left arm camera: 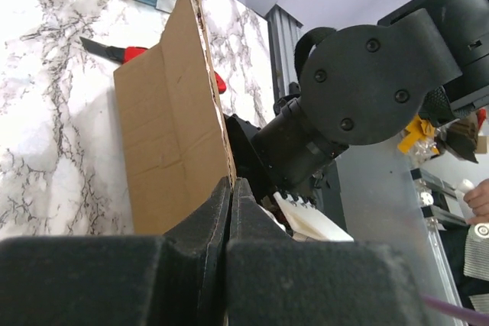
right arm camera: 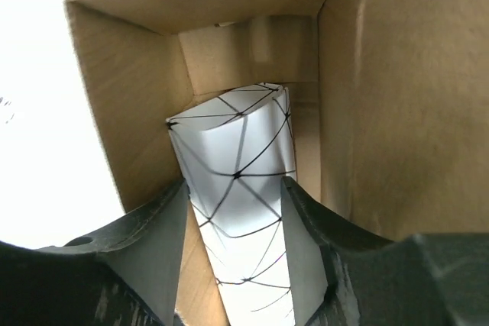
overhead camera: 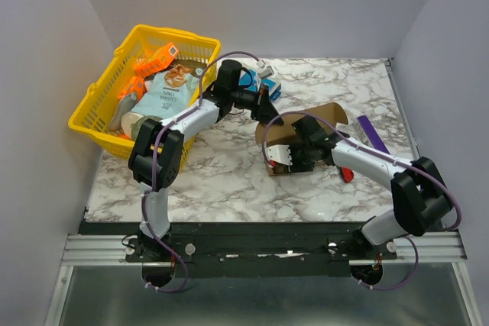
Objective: Unpack the express box
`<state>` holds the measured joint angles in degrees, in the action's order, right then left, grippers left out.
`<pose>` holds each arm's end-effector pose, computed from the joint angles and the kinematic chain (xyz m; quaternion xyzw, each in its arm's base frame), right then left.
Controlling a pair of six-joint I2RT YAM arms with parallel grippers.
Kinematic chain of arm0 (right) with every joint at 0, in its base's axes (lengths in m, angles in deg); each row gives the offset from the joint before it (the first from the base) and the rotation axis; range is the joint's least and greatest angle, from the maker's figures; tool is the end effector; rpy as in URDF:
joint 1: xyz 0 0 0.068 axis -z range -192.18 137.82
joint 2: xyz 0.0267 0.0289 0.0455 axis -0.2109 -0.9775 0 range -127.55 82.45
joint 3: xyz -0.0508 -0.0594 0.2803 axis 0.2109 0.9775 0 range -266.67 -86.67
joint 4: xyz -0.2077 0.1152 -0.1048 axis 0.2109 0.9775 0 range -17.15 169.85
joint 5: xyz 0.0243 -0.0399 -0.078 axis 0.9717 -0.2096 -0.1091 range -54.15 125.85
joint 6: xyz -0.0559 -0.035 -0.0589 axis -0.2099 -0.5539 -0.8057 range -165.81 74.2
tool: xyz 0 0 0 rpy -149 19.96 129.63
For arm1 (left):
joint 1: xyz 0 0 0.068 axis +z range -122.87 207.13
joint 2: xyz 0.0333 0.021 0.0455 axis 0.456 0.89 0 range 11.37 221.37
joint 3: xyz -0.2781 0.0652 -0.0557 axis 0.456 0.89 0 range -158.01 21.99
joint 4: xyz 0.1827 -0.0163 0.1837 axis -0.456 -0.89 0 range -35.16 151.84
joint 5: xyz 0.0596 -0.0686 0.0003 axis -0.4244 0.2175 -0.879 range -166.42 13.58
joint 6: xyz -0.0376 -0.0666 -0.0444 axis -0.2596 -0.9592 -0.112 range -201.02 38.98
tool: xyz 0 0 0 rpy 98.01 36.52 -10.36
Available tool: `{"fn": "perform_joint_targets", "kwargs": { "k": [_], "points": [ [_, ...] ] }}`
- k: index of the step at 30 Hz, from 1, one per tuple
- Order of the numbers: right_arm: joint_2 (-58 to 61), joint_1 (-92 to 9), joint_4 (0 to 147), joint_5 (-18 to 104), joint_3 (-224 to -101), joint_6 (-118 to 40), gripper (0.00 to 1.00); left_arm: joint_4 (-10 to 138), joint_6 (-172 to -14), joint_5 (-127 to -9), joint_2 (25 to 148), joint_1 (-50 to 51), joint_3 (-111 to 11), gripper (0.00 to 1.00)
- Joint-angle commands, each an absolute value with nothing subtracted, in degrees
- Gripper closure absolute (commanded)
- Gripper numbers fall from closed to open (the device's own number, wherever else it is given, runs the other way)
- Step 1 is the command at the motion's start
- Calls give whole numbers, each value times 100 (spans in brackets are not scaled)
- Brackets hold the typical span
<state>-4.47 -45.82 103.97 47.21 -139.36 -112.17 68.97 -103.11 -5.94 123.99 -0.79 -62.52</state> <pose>0.2432 0.1805 0.1714 -0.7583 0.6087 0.0328 0.2311 0.3762 -0.2832 0.2769 0.3607 0.6555 -0.6265 0.2184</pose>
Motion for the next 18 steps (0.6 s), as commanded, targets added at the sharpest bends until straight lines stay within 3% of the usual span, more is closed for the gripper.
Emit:
{"fn": "perform_joint_targets", "kwargs": {
  "k": [1, 11, 18],
  "points": [
    [-237, -4549, 9026, 4728, -13746, -10909, 51, 6352, -10036, -321, 12773, -143, -6353, 97],
    [-271, -4531, 10060, 5149, -14134, -10873, 57, 6210, -9895, -417, 12976, -135, -6581, 97],
    [-623, -4531, 10397, 5097, -14195, -10821, 43, 6315, -10044, -426, 13081, -135, -6670, 97]
  ]
}}
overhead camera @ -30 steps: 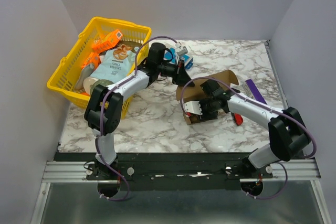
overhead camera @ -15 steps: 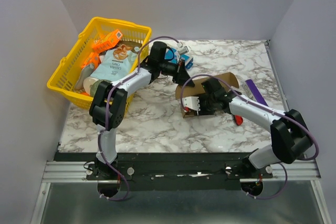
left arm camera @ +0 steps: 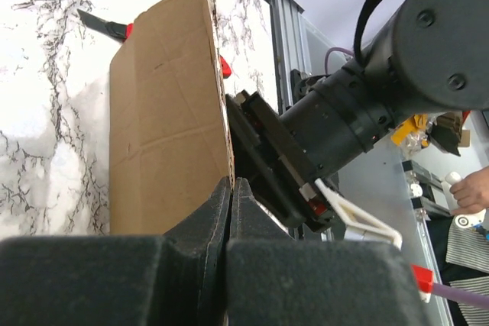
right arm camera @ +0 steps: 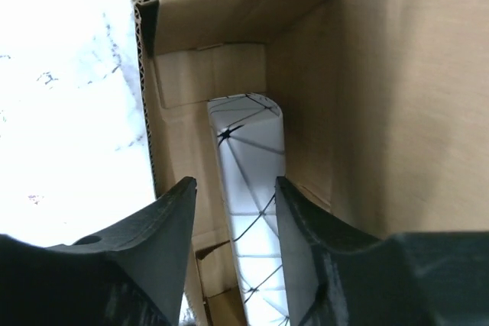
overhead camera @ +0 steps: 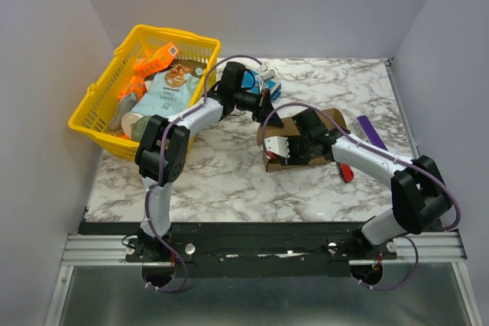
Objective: Unpack the express box
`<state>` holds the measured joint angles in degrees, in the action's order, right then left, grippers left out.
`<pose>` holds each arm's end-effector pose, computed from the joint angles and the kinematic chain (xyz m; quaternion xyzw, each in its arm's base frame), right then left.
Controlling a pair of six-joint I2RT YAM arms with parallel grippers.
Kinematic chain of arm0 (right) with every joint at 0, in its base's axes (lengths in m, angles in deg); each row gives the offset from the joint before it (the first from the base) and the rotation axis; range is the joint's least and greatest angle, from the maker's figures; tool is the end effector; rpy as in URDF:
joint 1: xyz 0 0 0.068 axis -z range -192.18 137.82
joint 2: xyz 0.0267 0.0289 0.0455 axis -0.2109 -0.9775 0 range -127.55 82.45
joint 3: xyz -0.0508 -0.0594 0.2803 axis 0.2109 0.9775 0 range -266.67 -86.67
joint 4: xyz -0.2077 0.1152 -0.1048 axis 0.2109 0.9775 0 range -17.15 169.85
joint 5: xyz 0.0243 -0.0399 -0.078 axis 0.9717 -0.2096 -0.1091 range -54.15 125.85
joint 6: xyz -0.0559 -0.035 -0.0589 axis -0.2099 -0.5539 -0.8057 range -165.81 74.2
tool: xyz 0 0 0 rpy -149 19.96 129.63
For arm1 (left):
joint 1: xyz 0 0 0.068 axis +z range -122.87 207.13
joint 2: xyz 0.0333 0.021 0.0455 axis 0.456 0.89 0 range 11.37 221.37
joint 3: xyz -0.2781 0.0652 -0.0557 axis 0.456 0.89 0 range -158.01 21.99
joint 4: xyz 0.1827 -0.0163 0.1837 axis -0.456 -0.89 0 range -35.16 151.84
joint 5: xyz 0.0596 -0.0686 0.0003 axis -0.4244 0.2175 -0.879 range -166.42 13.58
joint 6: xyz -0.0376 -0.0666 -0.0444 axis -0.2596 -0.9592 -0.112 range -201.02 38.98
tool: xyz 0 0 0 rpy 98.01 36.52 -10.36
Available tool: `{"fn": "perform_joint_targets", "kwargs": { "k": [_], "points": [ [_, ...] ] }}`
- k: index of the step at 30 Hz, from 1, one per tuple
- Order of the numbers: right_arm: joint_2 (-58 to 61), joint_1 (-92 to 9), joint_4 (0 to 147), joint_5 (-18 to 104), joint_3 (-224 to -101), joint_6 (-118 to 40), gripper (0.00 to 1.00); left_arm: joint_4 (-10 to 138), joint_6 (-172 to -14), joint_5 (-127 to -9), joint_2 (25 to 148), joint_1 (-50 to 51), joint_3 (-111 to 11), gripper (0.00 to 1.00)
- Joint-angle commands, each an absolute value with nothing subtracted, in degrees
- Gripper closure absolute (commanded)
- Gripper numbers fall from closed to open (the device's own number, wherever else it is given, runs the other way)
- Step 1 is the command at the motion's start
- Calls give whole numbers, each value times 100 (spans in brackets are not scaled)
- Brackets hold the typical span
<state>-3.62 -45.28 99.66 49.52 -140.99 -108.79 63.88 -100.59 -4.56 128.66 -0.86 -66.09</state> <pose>0.2556 0.1889 0.1904 -0.7323 0.6150 0.0412 0.2895 0.3877 -0.2906 0.2535 0.3557 0.6667 -0.6285 0.1843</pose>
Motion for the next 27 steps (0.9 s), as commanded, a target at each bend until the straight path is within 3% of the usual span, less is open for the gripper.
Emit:
{"fn": "perform_joint_targets", "kwargs": {
  "k": [1, 8, 11, 15, 19, 23, 26, 27],
  "points": [
    [-650, -4531, 10362, 5027, -14187, -10821, 43, 6359, -10062, -426, 13090, -126, -6670, 97],
    [-984, -4522, 10098, 4956, -14151, -10829, 42, 6737, -10387, -338, 13107, -135, -6547, 97],
    [-1212, -4513, 10237, 5088, -14195, -10995, 53, 6825, -10475, -312, 13125, -135, -6546, 97],
    [-1371, -4496, 10624, 5193, -14318, -11198, 77, 6817, -10466, -329, 13125, -135, -6546, 97],
    [-1012, -4417, 11213, 5509, -14433, -11304, 94, 6764, -10432, -364, 13073, -117, -6546, 97],
    [-361, -4399, 11459, 5668, -14441, -11330, 100, 6693, -10309, -435, 13028, -73, -6564, 97],
    [-70, -4399, 11574, 5738, -14459, -11304, 100, 6737, -10326, -470, 13028, -64, -6573, 97],
    [-44, -4399, 11574, 5721, -14450, -11295, 94, 6772, -10404, -470, 13020, -64, -6564, 97]
  ]
}}
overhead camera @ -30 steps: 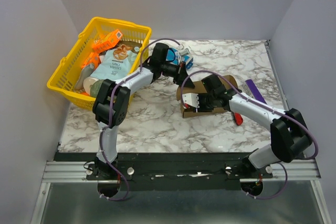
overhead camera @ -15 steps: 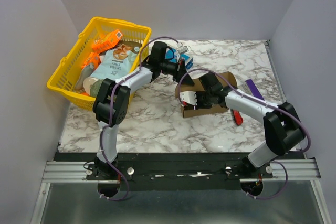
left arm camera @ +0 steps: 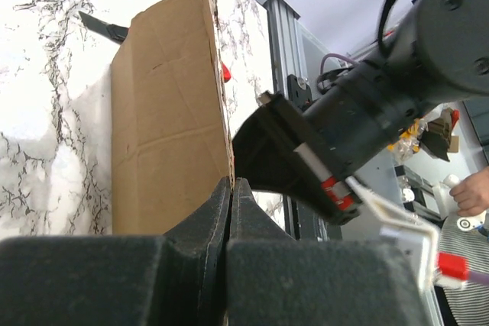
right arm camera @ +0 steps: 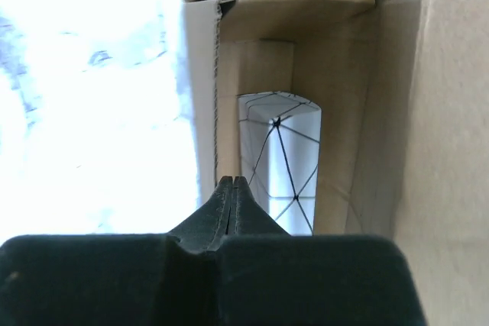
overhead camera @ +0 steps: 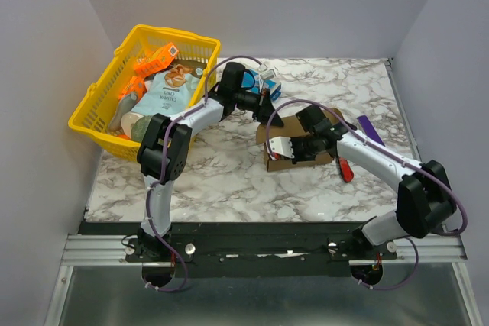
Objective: Unpack the express box
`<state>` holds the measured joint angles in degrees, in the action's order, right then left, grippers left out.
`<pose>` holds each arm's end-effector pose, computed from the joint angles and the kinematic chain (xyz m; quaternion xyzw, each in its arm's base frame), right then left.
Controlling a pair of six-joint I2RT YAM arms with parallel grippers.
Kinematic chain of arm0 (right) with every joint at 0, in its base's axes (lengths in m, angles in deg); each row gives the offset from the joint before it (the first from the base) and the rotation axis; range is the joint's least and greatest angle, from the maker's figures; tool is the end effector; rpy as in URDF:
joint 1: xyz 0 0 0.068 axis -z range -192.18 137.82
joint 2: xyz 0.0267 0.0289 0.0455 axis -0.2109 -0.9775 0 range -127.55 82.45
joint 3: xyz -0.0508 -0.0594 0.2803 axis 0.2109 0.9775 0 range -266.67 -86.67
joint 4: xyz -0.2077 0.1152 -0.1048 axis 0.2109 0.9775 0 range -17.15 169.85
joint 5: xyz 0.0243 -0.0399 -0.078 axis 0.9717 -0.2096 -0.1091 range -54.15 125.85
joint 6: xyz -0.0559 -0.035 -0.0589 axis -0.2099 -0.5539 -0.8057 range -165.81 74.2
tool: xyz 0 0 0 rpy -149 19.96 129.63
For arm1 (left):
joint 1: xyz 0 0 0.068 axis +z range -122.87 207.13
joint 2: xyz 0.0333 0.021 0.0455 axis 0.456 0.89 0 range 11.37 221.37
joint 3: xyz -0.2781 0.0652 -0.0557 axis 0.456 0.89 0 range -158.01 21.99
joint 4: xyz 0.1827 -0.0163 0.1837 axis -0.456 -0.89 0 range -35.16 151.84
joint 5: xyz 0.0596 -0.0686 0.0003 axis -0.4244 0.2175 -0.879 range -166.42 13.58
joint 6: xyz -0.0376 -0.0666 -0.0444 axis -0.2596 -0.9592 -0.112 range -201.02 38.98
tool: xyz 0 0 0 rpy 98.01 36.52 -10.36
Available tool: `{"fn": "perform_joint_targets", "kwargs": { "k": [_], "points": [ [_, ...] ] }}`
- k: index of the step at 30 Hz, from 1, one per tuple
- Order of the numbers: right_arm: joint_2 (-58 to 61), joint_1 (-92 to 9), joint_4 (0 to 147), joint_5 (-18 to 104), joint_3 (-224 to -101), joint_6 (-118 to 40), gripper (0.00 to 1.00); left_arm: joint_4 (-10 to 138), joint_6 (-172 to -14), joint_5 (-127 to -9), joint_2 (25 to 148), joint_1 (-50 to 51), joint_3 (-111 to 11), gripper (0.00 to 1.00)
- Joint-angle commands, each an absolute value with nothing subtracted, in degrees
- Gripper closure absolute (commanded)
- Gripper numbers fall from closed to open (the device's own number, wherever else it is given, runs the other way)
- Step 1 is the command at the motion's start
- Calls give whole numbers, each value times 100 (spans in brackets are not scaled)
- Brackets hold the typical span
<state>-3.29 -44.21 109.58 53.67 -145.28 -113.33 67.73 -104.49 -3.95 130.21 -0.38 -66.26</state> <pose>0.2485 0.1839 0.2044 -0.7574 0.5947 0.0755 0.2588 0.3955 -0.2904 0.2483 0.3426 0.6675 -0.6365 0.1786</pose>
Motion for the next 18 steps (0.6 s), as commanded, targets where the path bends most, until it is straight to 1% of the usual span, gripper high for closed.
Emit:
{"fn": "perform_joint_targets", "kwargs": {
  "k": [1, 2, 3, 5, 6, 9, 18],
  "points": [
    [-52, -4399, 11566, 5642, -14441, -11278, 87, 6947, -10483, -444, 13011, -64, -6547, 97],
    [-70, -4399, 11487, 5581, -14424, -11199, 77, 7096, -10580, -435, 13002, -64, -6477, 97],
    [-105, -4399, 11417, 5511, -14380, -11146, 63, 7237, -10816, -426, 13002, -64, -6441, 97],
    [-184, -4390, 11198, 5317, -14336, -11085, 54, 7502, -10923, -409, 12984, -64, -6397, 97],
    [-210, -4399, 11127, 5282, -14318, -11084, 45, 7528, -10941, -409, 12976, -73, -6380, 97],
    [-289, -4390, 10951, 5194, -14274, -11128, 39, 7555, -10950, -400, 12967, -82, -6353, 97],
    [-887, -4355, 10976, 5167, -14485, -11225, 36, 7809, -11195, -303, 12967, -99, -6266, 96]
  ]
}}
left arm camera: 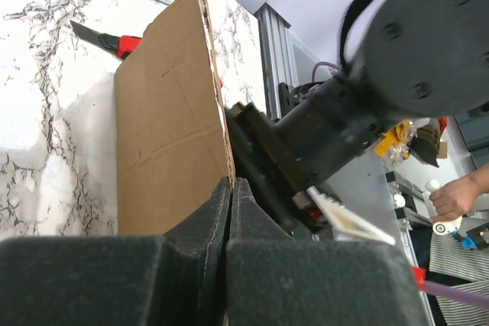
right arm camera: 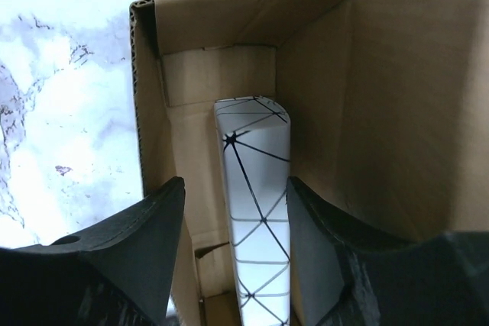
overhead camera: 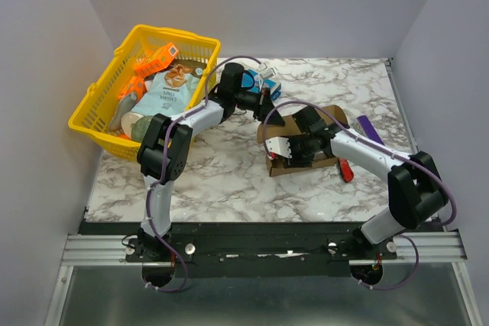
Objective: Unpack the express box
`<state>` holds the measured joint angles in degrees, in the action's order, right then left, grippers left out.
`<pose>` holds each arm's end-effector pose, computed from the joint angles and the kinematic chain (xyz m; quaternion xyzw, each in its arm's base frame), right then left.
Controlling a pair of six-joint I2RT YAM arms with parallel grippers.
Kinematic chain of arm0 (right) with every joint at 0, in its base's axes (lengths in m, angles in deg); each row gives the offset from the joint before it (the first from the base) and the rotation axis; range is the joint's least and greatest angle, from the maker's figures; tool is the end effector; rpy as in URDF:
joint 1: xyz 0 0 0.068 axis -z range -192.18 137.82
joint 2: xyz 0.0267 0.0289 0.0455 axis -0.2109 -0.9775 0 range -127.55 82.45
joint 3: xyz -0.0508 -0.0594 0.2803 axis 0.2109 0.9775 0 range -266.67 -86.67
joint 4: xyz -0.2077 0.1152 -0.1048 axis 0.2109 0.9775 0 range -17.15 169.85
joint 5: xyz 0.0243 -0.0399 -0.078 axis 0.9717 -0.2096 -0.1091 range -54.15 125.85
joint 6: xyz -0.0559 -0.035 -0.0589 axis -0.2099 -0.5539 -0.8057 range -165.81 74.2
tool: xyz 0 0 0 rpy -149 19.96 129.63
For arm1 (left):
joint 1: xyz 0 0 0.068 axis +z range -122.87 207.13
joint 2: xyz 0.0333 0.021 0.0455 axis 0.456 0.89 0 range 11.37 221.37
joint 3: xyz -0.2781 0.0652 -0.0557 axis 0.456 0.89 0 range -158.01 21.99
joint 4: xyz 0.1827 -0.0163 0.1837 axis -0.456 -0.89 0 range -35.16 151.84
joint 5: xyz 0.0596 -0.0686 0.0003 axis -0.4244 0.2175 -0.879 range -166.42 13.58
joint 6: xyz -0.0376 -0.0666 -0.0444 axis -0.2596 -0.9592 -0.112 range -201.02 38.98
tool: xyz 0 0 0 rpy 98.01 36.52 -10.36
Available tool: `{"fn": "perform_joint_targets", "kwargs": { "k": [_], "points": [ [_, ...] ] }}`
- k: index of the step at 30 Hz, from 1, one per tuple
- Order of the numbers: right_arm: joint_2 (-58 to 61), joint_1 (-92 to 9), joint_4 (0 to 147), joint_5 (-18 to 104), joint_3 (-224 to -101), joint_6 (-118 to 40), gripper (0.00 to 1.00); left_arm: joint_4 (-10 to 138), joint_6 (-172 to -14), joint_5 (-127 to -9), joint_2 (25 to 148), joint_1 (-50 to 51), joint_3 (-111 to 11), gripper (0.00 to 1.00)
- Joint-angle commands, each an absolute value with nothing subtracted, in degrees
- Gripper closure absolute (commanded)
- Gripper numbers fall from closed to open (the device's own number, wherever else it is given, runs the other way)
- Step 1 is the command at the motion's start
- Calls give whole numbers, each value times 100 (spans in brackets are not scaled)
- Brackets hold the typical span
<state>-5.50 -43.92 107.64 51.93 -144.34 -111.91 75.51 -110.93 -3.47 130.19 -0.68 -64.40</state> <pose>0.2547 0.1832 0.1897 -0.7486 0.6125 0.0672 0.2446 0.3944 -0.2930 0.2503 0.3342 0.6599 -0.6493 0.1769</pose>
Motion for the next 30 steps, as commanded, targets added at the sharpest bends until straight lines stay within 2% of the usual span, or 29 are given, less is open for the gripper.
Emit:
{"fn": "perform_joint_targets", "kwargs": {
  "k": [1, 6, 9, 10, 16, 20, 24, 30],
  "points": [
    [-1053, -4355, 11020, 5193, -14511, -11242, 36, 7992, -11274, -294, 12958, -99, -6239, 96],
    [-1449, -4346, 11380, 5448, -14503, -11374, 41, 8310, -11539, -294, 12967, -99, -6186, 96],
    [-1503, -4347, 11670, 5624, -14485, -11444, 53, 8311, -11547, -294, 12967, -99, -6177, 96],
    [-1476, -4346, 11767, 5659, -14529, -11471, 62, 8311, -11547, -294, 12967, -99, -6177, 96],
    [-844, -4346, 11838, 5747, -14520, -11392, 84, 8328, -11539, -347, 12976, -99, -6177, 96],
    [-326, -4338, 11987, 5800, -14906, -10928, 87, 8206, -11460, -382, 12967, -99, -6212, 96],
    [184, -4338, 12075, 6063, -15949, -10207, 93, 7890, -11075, -461, 12914, -99, -6265, 96],
    [764, -4294, 12321, 5783, -16744, -8830, 99, 5678, -9397, -1592, 12510, -73, -6791, 97]
  ]
}}
